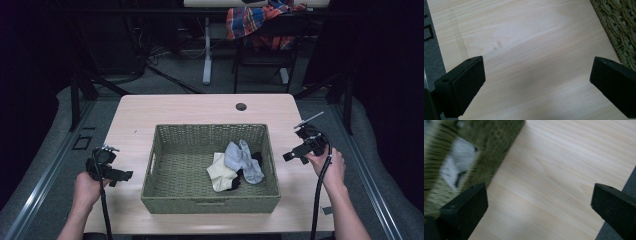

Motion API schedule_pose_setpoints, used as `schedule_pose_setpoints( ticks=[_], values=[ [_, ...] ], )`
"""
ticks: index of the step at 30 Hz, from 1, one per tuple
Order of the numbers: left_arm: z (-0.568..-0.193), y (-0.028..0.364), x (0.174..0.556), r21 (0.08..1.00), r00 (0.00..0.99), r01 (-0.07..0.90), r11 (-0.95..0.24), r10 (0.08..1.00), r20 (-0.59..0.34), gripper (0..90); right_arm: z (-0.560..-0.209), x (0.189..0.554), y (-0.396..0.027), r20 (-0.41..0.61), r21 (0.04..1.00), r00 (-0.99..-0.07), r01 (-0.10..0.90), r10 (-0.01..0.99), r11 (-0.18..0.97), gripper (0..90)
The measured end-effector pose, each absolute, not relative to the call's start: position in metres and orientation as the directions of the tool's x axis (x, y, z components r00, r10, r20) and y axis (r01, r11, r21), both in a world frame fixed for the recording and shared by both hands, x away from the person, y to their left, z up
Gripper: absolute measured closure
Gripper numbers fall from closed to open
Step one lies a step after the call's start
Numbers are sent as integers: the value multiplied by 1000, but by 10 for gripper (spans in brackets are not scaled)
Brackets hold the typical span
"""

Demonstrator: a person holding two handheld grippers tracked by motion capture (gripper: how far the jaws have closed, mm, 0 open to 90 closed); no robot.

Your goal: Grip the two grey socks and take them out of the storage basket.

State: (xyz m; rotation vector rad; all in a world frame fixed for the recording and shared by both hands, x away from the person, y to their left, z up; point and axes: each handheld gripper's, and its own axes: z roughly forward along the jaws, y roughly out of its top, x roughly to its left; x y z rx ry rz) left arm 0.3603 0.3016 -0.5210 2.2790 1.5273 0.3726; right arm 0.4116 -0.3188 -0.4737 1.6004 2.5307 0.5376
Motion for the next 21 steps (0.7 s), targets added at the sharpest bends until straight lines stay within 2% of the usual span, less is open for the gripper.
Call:
schedule_pose_setpoints(
  ticks=[11,21],
  values=[
    [-522,302,361,438,373,832,-340,928,13,1,-427,409,-295,54,373,-498,814,865,446,1],
    [-521,304,359,441,369,832,-336,929,11,1,-393,407,-261,54,405,-559,770,827,493,0]
  ],
)
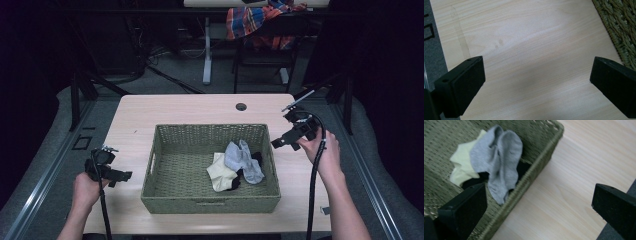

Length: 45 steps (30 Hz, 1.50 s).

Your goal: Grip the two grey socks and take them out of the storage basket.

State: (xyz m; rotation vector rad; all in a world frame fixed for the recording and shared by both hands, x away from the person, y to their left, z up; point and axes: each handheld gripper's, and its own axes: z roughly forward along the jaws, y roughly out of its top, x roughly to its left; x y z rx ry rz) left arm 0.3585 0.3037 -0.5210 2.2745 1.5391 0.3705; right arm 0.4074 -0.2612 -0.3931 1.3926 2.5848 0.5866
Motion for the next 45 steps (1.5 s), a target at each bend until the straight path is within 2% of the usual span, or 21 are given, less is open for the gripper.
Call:
schedule_pose_setpoints(
  ticks=[8,16,21,26,31,38,42,45],
  values=[
    [-522,305,359,441,364,835,-330,931,9,1,-375,413,-215,64,418,-634,718,771,556,0],
    [-522,305,359,435,365,837,-332,931,7,1,-381,424,-187,83,407,-672,697,736,590,2],
    [-523,306,359,433,360,841,-324,933,0,1,-391,434,-173,114,411,-681,695,723,590,42],
    [-524,307,359,434,356,842,-321,935,2,1,-405,441,-163,153,396,-683,705,714,589,142],
    [-524,306,359,436,357,840,-322,934,1,1,-417,443,-153,168,377,-700,696,694,611,303],
    [-524,307,359,436,356,841,-320,934,-1,1,-430,444,-145,171,344,-708,695,685,631,377],
    [-524,306,359,436,357,841,-321,934,-1,1,-439,444,-141,174,327,-696,708,696,626,478],
    [-524,306,359,436,358,841,-322,934,-1,1,-441,445,-139,169,314,-695,710,699,630,517]
  ],
)
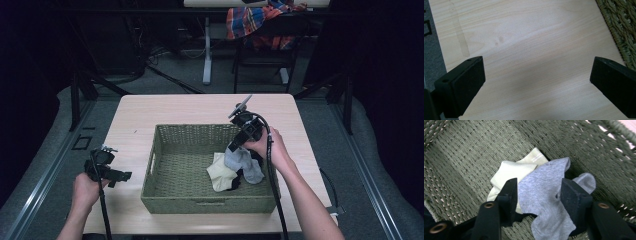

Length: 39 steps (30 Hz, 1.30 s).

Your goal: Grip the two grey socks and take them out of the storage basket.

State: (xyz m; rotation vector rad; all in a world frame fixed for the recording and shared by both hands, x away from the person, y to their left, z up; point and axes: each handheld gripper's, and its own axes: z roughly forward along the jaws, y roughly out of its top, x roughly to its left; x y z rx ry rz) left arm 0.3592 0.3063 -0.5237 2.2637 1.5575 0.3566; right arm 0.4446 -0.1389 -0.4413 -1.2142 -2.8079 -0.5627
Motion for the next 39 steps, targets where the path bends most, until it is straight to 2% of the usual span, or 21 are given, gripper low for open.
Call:
schedule_pose_setpoints(
  ticks=[5,16,21,24,25,32,39],
  values=[
    [-524,306,360,432,360,842,-323,933,-4,1,-451,448,-137,149,267,-682,725,716,635,595],
    [-524,306,360,435,362,840,-324,932,-5,1,-464,452,-134,151,264,-649,753,745,602,585],
    [-524,306,359,438,361,839,-324,933,-2,1,-468,454,-132,126,221,-656,750,745,623,589],
    [-523,306,359,438,361,839,-323,932,-3,1,-471,453,-131,136,234,-639,763,757,603,637],
    [-523,306,359,437,362,839,-324,932,-4,1,-470,454,-132,119,211,-653,753,748,623,651],
    [-523,306,359,438,360,839,-323,933,-2,1,-474,453,-132,116,181,-654,754,748,631,850],
    [-524,306,360,437,362,839,-324,932,-3,1,-461,450,-136,106,208,-665,742,739,638,868]
  ],
)
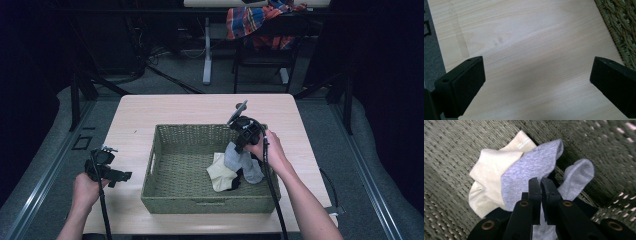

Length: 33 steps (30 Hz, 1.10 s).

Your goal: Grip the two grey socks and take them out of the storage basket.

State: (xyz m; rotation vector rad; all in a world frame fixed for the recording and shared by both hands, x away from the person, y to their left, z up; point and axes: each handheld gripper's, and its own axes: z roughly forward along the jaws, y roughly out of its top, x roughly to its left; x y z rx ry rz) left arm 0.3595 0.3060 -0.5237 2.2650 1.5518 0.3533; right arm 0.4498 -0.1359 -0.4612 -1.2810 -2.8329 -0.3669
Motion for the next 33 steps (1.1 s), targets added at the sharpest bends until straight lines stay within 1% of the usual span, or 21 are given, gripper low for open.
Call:
schedule_pose_setpoints(
  ticks=[3,5,7,11,14,15,20,21,24,27,33],
  values=[
    [-524,306,359,436,361,840,-324,932,-4,1,-457,447,-137,115,227,-664,742,739,631,868],
    [-524,306,360,436,361,840,-323,933,-4,1,-450,445,-137,108,244,-668,736,737,631,869],
    [-524,306,360,435,362,840,-324,932,-4,1,-442,443,-139,103,237,-684,722,722,650,869],
    [-524,306,360,435,361,841,-323,933,-5,1,-432,438,-140,103,270,-687,716,719,644,869],
    [-524,306,360,435,361,841,-323,933,-5,1,-423,435,-141,100,276,-692,709,714,649,869],
    [-524,306,360,435,362,840,-324,932,-5,1,-418,433,-143,99,296,-694,705,713,645,869],
    [-524,307,360,431,362,842,-324,932,-7,1,-406,429,-147,96,314,-699,697,708,645,869],
    [-524,307,360,431,362,842,-325,932,-5,1,-405,427,-147,104,327,-688,706,718,628,868],
    [-524,307,360,431,361,842,-324,932,-5,1,-399,427,-150,98,326,-697,697,711,639,869],
    [-524,306,360,432,361,842,-325,932,-4,1,-394,424,-153,97,346,-690,699,717,626,869],
    [-524,306,360,430,361,842,-325,932,-3,1,-386,422,-159,90,357,-688,698,720,621,869]
  ],
)
